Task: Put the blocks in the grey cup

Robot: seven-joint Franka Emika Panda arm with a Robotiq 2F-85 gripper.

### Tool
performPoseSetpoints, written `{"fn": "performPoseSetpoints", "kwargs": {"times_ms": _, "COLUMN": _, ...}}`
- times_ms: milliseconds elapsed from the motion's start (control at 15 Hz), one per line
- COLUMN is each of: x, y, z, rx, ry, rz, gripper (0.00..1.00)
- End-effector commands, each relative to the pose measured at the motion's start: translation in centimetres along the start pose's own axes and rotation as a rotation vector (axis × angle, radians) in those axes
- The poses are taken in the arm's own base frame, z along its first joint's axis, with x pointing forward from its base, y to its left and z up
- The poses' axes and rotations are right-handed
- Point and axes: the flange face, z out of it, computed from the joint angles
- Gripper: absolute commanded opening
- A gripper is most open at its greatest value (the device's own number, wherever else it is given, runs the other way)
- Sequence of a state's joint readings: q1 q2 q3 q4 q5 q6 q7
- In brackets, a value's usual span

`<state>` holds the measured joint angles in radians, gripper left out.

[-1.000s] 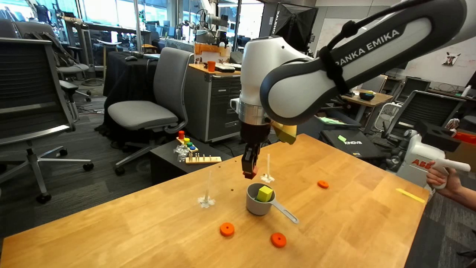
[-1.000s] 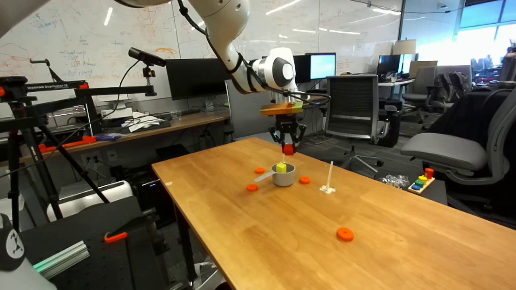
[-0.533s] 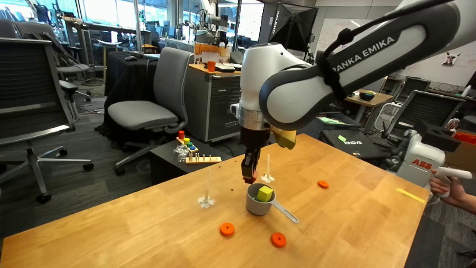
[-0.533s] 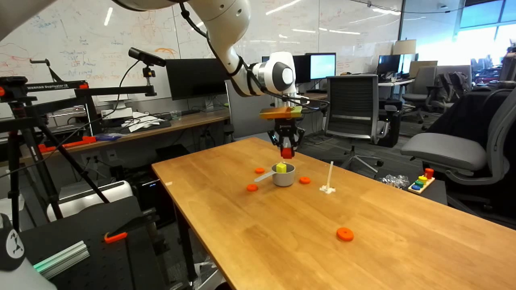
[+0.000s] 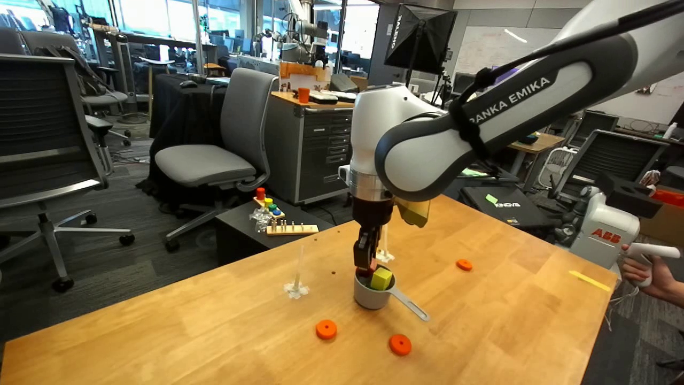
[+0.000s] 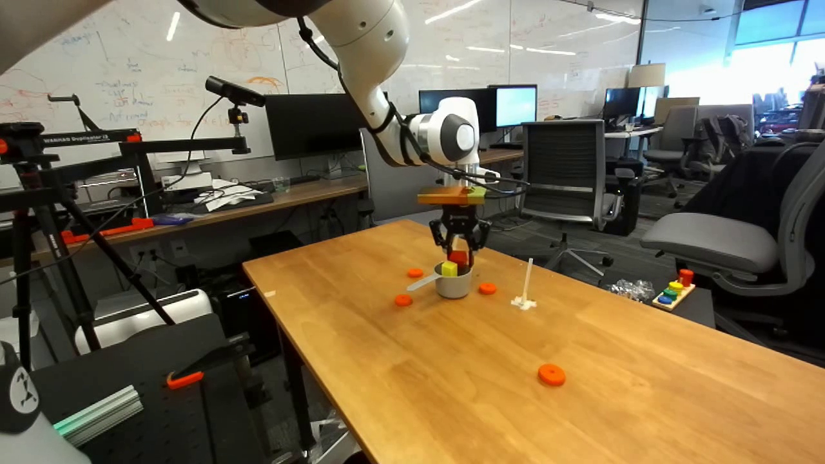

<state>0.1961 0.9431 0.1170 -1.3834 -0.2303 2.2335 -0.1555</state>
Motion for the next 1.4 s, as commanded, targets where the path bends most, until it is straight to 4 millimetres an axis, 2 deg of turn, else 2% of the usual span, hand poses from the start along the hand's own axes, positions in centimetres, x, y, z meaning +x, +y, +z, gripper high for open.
{"fn": "performPoseSetpoints", "kwargs": {"times_ms": 0, "x": -0.5, "y": 1.0, "z": 0.0, "rx": 0.043, "ry": -0.007, "rz": 0.018, "gripper": 0.84}}
{"fn": "performPoseSetpoints", "kwargs": {"times_ms": 133, "x": -0.7, "y": 1.5, "z": -0.2, "rx": 0.05, "ry": -0.01, "rz": 0.029, "gripper": 0.99}}
{"fn": "performPoseSetpoints", "kwargs": {"times_ms": 333, "x": -1.4, "y": 2.1, "z": -0.9, "rx": 0.045, "ry": -0.01, "rz": 0.038, "gripper": 1.0}}
{"fn": "performPoseSetpoints", "kwargs": {"times_ms": 533, "x": -3.2, "y": 3.0, "z": -1.6, "rx": 0.025, "ry": -0.033, "rz": 0.027, "gripper": 1.0}}
{"fn": "performPoseSetpoints", "kwargs": {"times_ms": 667, "x": -5.0, "y": 4.2, "z": -3.5, "rx": 0.009, "ry": -0.033, "rz": 0.021, "gripper": 1.0}}
{"fn": "performPoseSetpoints", "kwargs": {"times_ms": 1067, "x": -12.0, "y": 7.9, "z": -11.2, "rx": 0.008, "ry": -0.027, "rz": 0.027, "gripper": 1.0}}
{"fn": "performPoseSetpoints", "kwargs": {"times_ms": 1133, "x": -8.5, "y": 7.8, "z": -8.4, "rx": -0.009, "ry": -0.023, "rz": 0.037, "gripper": 1.0}}
{"fn": "performPoseSetpoints", "kwargs": {"times_ms": 1267, "x": -10.5, "y": 8.7, "z": -10.5, "rx": -0.014, "ry": -0.024, "rz": 0.042, "gripper": 1.0}}
{"fn": "performPoseSetpoints", "kwargs": {"times_ms": 1333, "x": -11.0, "y": 8.8, "z": -10.9, "rx": -0.015, "ry": -0.025, "rz": 0.043, "gripper": 1.0}}
